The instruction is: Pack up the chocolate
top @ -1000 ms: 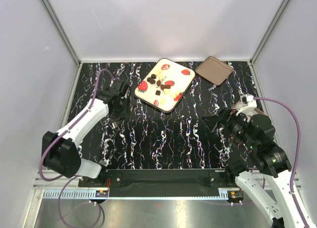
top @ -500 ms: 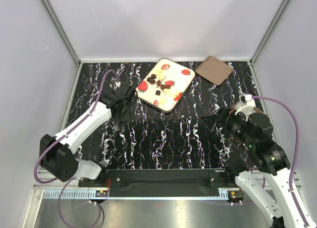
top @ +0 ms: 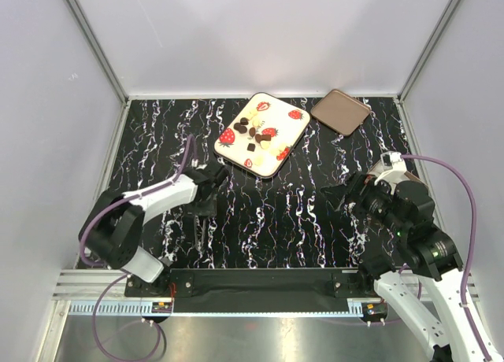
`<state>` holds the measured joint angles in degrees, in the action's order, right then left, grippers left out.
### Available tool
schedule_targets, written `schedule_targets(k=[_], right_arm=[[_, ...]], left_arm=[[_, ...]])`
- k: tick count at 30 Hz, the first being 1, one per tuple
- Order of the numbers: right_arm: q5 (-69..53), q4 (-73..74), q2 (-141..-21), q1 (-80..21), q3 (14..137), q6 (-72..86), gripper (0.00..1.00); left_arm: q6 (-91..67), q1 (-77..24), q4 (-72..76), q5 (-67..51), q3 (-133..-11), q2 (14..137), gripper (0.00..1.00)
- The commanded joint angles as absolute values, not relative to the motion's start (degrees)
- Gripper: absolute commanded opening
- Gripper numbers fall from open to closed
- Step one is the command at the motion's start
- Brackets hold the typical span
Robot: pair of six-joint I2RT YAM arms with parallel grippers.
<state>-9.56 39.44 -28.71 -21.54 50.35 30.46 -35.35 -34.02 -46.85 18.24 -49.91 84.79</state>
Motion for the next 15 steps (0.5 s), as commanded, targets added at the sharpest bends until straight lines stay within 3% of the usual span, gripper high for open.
schedule_targets(k=[1, 5, 10, 12, 15], right_arm=[[-8.9, 39.2, -27.7, -21.4, 51.2, 30.1, 1.0], [-7.9, 40.2, -27.3, -21.4, 51.5, 29.4, 1.0], [-6.6, 41.6, -26.5, -21.4, 51.8, 28.0, 1.0], [-6.4, 41.5, -26.3, -21.4, 51.7, 27.8, 1.0], [-6.7, 41.2, -26.4, -21.4, 51.2, 27.9, 1.0]], left_arm=[[-38.3, -34.1, -39.6, 18.8, -51.7, 88.7, 0.52], [-38.7, -34.0, -39.8, 19.0, -54.8, 93.4, 0.55], [-39.5, -34.0, -39.1, 18.5, -53.1, 92.5, 0.8], [-39.4, -33.9, -37.8, 17.6, -51.9, 90.4, 0.98], [-38.7, -33.8, -35.2, 15.5, -49.7, 88.0, 0.99]])
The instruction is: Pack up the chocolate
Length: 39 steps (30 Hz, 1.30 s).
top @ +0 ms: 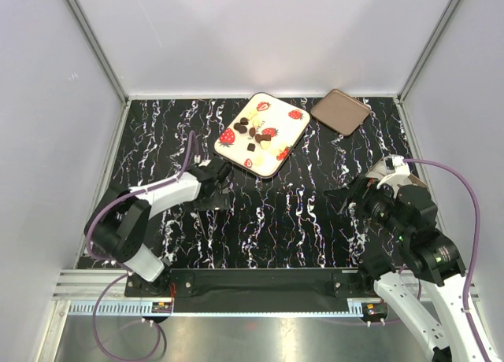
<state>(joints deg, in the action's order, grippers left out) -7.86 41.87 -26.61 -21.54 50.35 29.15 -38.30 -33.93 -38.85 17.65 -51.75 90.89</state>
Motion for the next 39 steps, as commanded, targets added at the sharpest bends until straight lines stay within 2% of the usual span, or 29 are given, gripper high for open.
schedule_targets(k=[1, 16, 28, 34, 39], right_arm=[[-6.9, 41.1, -26.5, -21.4, 51.2, 28.1, 1.0], [-7.3, 41.3, -26.2, -21.4, 51.2, 29.3, 1.0], [-7.7, 40.3, -27.0, -21.4, 50.6, 30.3, 1.0], [-7.7, 40.3, -26.9, -21.4, 50.6, 30.4, 1.0], [-7.7, 40.9, -27.0, -21.4, 51.8, 30.2, 1.0]], left_arm=[[-38.6, -33.9, -34.7, 15.1, -49.0, 87.6, 0.99], [-38.1, -30.6, -28.2, 10.7, -41.1, 83.0, 0.98], [-36.4, -30.6, -27.8, 12.4, -41.6, 85.6, 0.91], [-36.0, -30.6, -30.1, 12.7, -42.9, 85.8, 0.82], [-34.5, -30.8, -37.9, 14.3, -49.5, 82.1, 0.67]])
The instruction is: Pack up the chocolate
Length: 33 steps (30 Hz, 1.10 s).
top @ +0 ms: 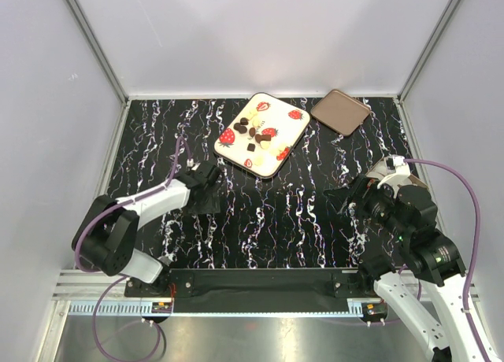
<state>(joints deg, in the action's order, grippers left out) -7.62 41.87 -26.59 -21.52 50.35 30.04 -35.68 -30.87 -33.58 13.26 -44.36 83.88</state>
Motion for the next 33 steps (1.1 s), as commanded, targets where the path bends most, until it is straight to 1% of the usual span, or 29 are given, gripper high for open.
schedule_targets(k=[1, 5, 6, 10, 17, 22, 33], right_arm=[[-7.6, 41.0, -26.9, -21.4, 52.2, 30.1, 1.0], [-7.8, 41.3, -26.5, -21.4, 52.6, 30.8, 1.0], [-8.0, 41.4, -26.5, -21.4, 52.6, 31.0, 1.0], [-8.1, 41.6, -26.2, -21.4, 52.2, 32.4, 1.0], [-9.4, 41.0, -26.8, -21.3, 51.7, 33.3, 1.0], [-9.4, 40.2, -27.3, -21.3, 50.8, 33.4, 1.0], [-7.2, 38.6, -34.0, -21.4, 51.1, 31.4, 0.99]], left_arm=[[-34.0, -30.8, -41.3, 15.4, -51.0, 80.5, 0.65], [-31.9, -31.1, -49.8, 17.6, -59.0, 76.9, 0.61], [-31.2, -31.2, -51.2, 17.6, -62.2, 76.4, 0.58], [-28.6, -32.0, -58.3, 17.0, -69.7, 74.2, 0.55], [-26.1, -33.7, -63.5, 14.7, -80.2, 73.7, 0.52], [-23.3, -34.5, -62.9, 14.0, -83.9, 76.1, 0.52], [-16.3, -35.8, -54.3, 10.0, -93.2, 90.3, 0.49]])
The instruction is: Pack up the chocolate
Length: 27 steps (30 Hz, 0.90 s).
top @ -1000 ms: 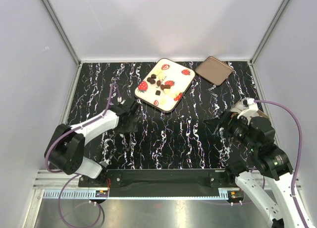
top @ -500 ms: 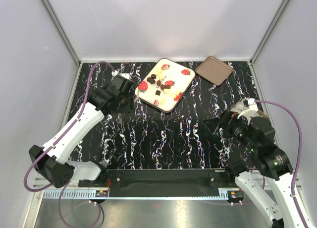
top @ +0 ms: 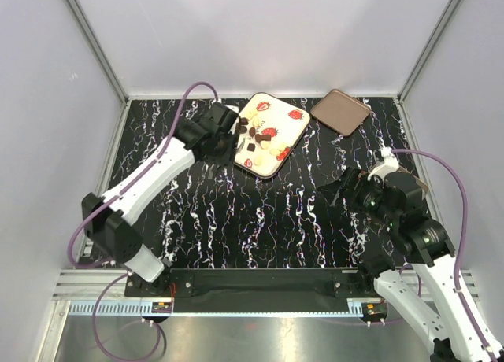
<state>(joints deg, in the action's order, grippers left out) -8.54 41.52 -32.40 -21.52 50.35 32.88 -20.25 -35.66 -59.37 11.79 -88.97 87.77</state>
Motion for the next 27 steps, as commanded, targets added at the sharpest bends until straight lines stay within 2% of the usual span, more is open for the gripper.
schedule_targets(k=[1, 10, 27], right_arm=[[-6.9, 38.4, -34.4, -21.4, 51.7, 31.1, 0.99], [-1.8, 37.3, -36.4, -21.4, 55.1, 29.5, 0.99], [-0.6, 36.0, -37.6, -21.4, 56.8, 27.7, 0.99]], left_arm=[[-15.8, -35.8, -52.9, 10.1, -93.7, 92.3, 0.49], [-13.7, -35.7, -49.2, 9.2, -96.9, 100.4, 0.48], [-13.8, -34.0, -44.8, 7.0, -95.1, 105.7, 0.48]])
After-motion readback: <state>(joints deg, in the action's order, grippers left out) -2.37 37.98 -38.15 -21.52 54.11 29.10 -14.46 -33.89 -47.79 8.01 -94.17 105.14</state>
